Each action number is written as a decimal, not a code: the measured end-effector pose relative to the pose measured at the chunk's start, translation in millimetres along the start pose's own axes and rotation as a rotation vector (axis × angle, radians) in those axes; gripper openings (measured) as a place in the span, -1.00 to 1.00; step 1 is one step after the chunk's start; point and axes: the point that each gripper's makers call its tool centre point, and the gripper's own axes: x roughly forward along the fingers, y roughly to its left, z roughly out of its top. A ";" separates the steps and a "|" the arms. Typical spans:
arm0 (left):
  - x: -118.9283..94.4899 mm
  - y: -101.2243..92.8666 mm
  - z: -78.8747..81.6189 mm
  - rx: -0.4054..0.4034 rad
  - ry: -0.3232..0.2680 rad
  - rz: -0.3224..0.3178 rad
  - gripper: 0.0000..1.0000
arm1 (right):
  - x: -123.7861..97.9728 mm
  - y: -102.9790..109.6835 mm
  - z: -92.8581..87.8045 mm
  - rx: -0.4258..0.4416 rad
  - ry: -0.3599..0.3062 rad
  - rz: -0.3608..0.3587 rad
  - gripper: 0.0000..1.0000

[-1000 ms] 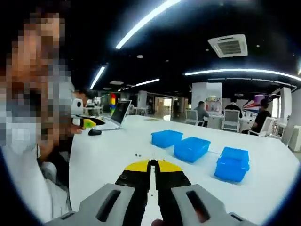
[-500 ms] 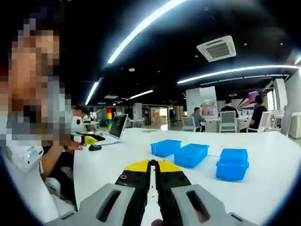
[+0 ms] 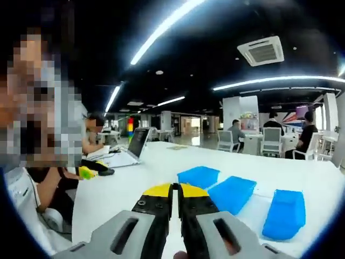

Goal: Pick up the resistors one by one and place each resistor into its matching bin, sorting the parts by color and model until every resistor is separated into the correct bin for its type

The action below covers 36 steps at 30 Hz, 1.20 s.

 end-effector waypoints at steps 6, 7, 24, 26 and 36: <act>-2.0 0.6 2.1 0.000 -0.008 0.003 -0.27 | 65.8 -3.6 8.0 0.010 0.046 0.049 -0.86; -2.3 0.6 2.2 0.000 -0.009 0.004 -0.27 | 77.2 -3.4 9.1 0.006 0.051 0.051 -0.86; -9.7 3.7 6.8 -0.001 -0.027 0.017 -0.27 | 229.0 -54.2 -43.1 -0.053 0.273 -0.056 -0.86; -10.3 3.9 7.5 -0.002 -0.031 0.019 -0.27 | 242.3 -65.2 -50.2 -0.039 0.282 -0.083 -0.86; -13.1 3.0 10.3 -0.003 -0.043 0.024 -0.27 | 261.7 -85.0 -65.1 -0.014 0.319 -0.150 -0.41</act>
